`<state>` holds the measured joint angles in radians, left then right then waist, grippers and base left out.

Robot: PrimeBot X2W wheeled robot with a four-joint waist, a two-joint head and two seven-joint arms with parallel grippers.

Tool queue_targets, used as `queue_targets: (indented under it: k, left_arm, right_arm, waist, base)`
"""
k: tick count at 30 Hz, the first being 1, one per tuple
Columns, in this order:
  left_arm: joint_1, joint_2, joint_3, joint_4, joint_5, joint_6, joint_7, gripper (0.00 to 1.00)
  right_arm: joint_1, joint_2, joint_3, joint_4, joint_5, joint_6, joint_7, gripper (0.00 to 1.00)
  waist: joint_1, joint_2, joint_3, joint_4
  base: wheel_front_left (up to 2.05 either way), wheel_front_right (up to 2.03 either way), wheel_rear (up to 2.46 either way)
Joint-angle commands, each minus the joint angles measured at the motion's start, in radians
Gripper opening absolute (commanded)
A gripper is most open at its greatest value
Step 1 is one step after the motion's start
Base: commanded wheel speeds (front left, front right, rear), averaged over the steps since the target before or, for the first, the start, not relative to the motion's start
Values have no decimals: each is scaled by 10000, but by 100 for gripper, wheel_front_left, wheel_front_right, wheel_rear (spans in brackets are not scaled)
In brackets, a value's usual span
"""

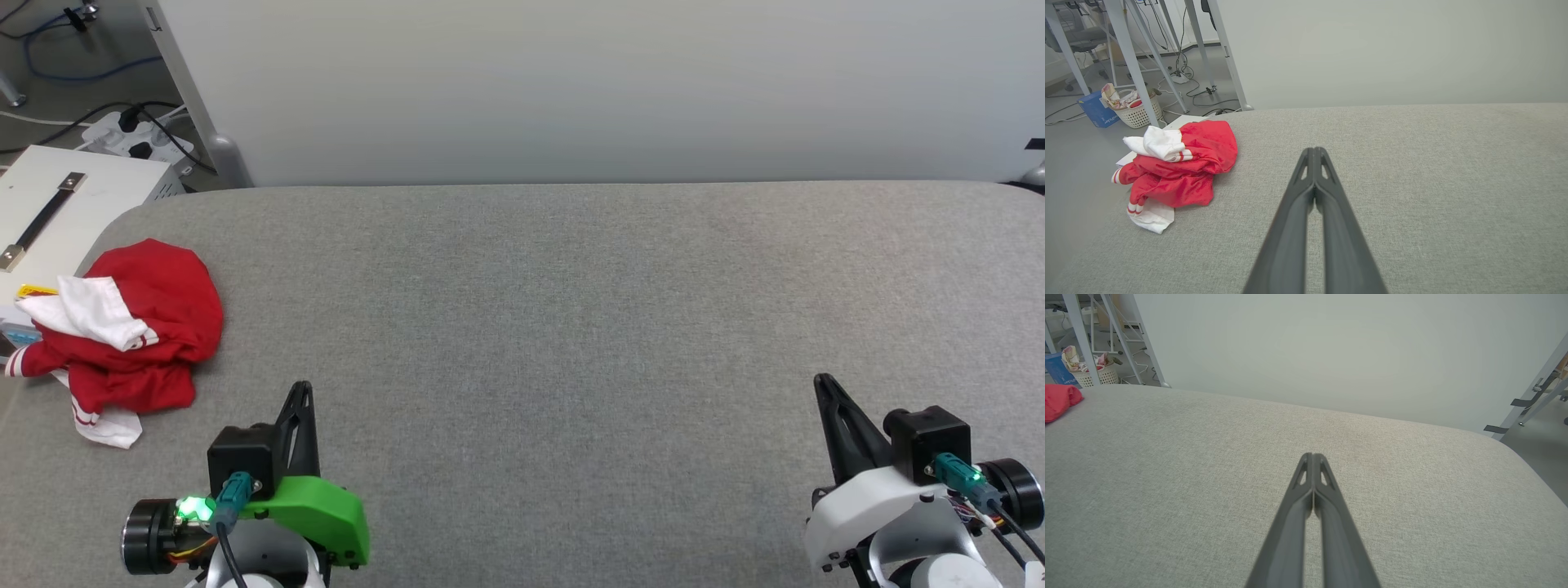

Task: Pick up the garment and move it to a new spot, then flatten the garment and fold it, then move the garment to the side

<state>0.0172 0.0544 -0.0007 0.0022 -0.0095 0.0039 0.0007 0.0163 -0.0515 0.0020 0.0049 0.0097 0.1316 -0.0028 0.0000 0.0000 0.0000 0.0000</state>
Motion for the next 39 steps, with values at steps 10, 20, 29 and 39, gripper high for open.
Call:
queue_targets:
  k: [10,20,29,39]
  left_arm:
    - [9,2,-1,2,-6,2,-3,100]
    - [10,-1,3,-24,-103,68,-148,100]
    - [7,-4,2,-70,-221,110,-336,100]
    - [-10,-7,0,-95,-309,112,-543,100]
  right_arm:
    - [4,-2,-1,5,8,0,-5,100]
    - [-22,-1,-89,-20,125,-1,-148,100]
    - [-32,0,-199,-124,380,-1,-333,100]
    - [-36,1,-271,-167,676,-2,-537,100]
  waist:
    - [0,0,0,0]
    - [0,0,21,-1]
    - [0,0,45,7]
    - [0,0,86,17]
  base:
    - [0,0,0]
    - [0,0,0]
    - [0,0,0]
    - [0,0,0]
